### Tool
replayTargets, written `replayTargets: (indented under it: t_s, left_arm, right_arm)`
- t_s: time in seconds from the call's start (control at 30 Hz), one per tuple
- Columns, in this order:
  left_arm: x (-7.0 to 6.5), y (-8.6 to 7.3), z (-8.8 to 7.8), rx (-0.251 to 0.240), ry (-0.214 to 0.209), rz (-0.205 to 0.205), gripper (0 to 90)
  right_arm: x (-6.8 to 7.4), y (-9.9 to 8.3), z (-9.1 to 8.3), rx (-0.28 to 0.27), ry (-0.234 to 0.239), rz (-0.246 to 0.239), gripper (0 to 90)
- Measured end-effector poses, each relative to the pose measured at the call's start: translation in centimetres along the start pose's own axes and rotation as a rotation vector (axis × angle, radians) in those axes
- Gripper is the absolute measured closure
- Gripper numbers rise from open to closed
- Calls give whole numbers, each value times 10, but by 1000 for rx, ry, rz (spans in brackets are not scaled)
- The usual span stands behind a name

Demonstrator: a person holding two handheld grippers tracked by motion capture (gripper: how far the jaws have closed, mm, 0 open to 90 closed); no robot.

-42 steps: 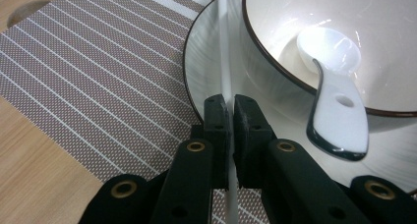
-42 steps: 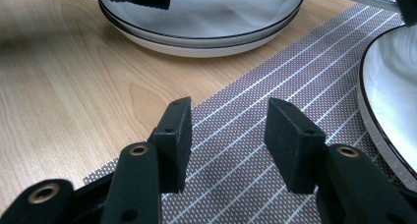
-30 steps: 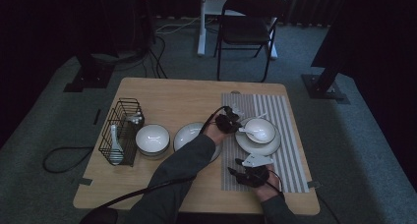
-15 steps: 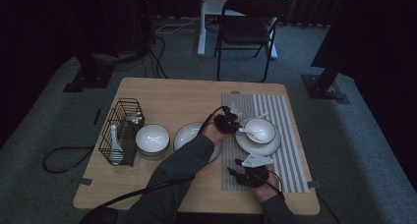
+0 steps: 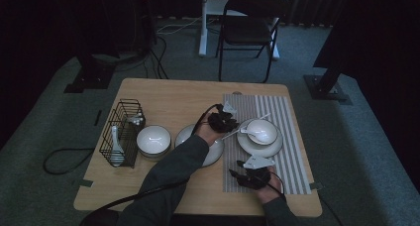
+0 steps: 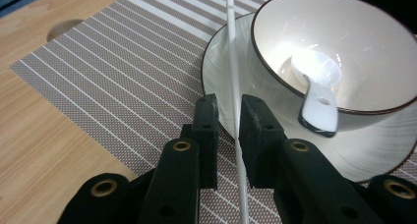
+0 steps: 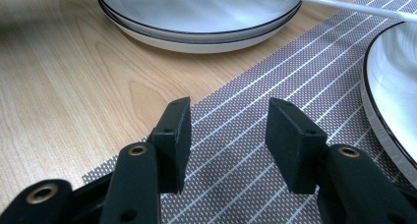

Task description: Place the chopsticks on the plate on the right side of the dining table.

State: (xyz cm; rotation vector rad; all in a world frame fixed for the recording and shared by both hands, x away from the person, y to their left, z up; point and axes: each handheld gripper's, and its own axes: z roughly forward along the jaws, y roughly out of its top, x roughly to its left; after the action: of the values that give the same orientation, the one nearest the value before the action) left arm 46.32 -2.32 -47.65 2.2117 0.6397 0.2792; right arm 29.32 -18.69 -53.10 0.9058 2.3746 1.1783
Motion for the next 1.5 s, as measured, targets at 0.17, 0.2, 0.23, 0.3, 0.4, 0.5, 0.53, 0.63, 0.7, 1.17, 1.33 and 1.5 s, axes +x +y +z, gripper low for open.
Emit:
replayTargets:
  t_s: [0.17,0.2,0.23,0.3,0.4,0.5,0.53,0.63,0.7,1.17,1.33,1.5]
  left_arm:
    - [-1,-2,-9,-22,1,-2,761]
    - [-1,-2,-10,-26,1,-2,758]
    - [-1,-3,-12,-28,2,-3,758]
    - [0,-4,-14,-34,-3,-4,759]
    - [0,-5,-19,-45,-5,-6,759]
    - [0,-6,-24,-57,-7,-12,758]
    - [0,-7,-26,-62,-7,-16,758]
    - [-1,-9,-29,-68,-11,-17,750]
    - [-1,-10,-32,-73,-14,-19,735]
    - [-5,-16,-60,-104,-19,-27,674]
    - [-11,-22,-73,-130,-15,-24,659]
    - [-14,-26,-86,-141,-13,-18,659]
  right_arm:
    - [0,-1,0,0,-2,2,517]
    - [0,-1,1,1,-3,1,516]
    - [0,-1,1,1,-3,2,516]
    - [-1,-1,1,3,-3,0,515]
    - [0,-1,1,3,-5,1,511]
    - [0,-2,2,1,-9,1,498]
    - [0,-2,2,1,-10,3,496]
    - [0,-2,2,2,-9,4,496]
    - [0,-2,2,5,-8,1,495]
    - [0,-3,4,15,-7,6,489]
    - [0,-3,5,20,-5,8,488]
    - [1,-3,5,23,-2,11,488]
